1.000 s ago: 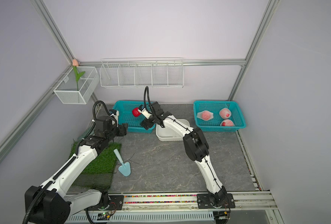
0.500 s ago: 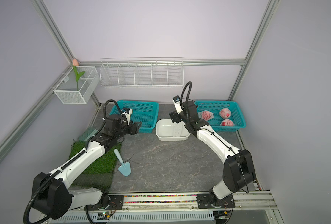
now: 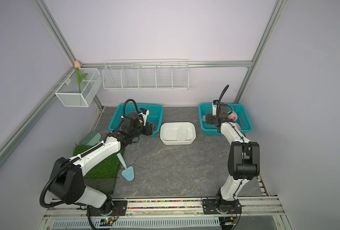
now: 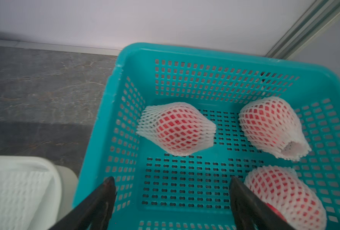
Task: Remove foam nets from apples
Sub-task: Pick up the apple from the basket.
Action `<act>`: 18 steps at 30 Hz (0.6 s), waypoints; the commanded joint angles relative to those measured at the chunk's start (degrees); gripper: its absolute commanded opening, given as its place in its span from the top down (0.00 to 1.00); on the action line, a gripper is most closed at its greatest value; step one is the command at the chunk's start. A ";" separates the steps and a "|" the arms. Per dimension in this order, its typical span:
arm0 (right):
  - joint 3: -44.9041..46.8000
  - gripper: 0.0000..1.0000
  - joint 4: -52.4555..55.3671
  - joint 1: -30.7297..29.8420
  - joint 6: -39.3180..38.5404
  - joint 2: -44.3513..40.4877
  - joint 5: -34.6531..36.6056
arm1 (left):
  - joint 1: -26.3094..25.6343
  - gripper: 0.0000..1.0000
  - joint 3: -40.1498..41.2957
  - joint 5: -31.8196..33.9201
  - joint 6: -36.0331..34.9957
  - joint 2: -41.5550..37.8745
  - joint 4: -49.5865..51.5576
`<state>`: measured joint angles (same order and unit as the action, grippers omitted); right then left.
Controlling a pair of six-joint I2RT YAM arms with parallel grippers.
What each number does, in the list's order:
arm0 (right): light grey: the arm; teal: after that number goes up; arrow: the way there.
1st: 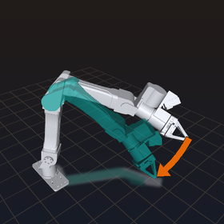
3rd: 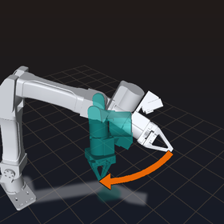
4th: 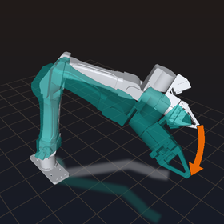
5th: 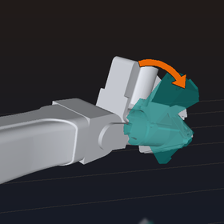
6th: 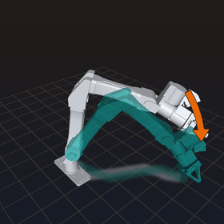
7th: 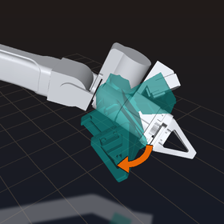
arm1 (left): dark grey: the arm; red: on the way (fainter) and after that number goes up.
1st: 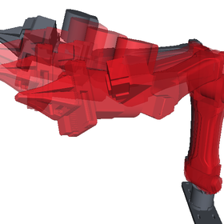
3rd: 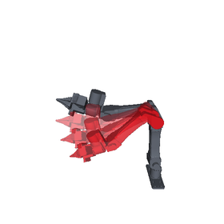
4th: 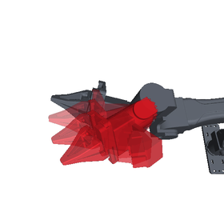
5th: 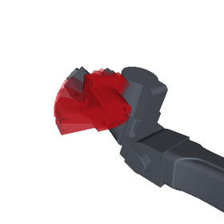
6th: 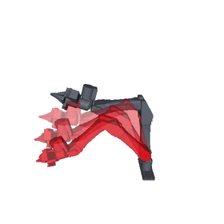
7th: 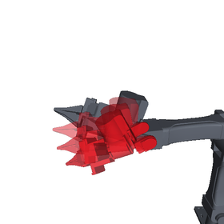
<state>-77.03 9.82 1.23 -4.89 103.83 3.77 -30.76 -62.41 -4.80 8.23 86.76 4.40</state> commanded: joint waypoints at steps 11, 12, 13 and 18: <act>-24.29 0.11 14.14 2.95 -13.25 19.72 -8.43 | 0.00 0.36 -6.66 0.62 -4.00 5.78 6.05; -26.43 0.11 16.49 2.98 -15.43 21.15 -9.24 | -0.02 0.36 -7.68 0.38 -4.80 6.63 7.12; -27.89 0.11 18.00 2.94 -17.41 22.02 -9.66 | 0.00 0.36 -8.50 0.26 -5.23 7.47 7.87; -36.68 0.11 27.06 3.67 -23.43 27.28 -13.74 | 0.09 0.36 -13.25 0.00 -7.15 11.77 11.60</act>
<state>-109.10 28.10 4.32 -21.47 128.42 -5.82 -30.76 -72.82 -4.43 3.55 96.68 12.38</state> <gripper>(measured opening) 0.893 0.636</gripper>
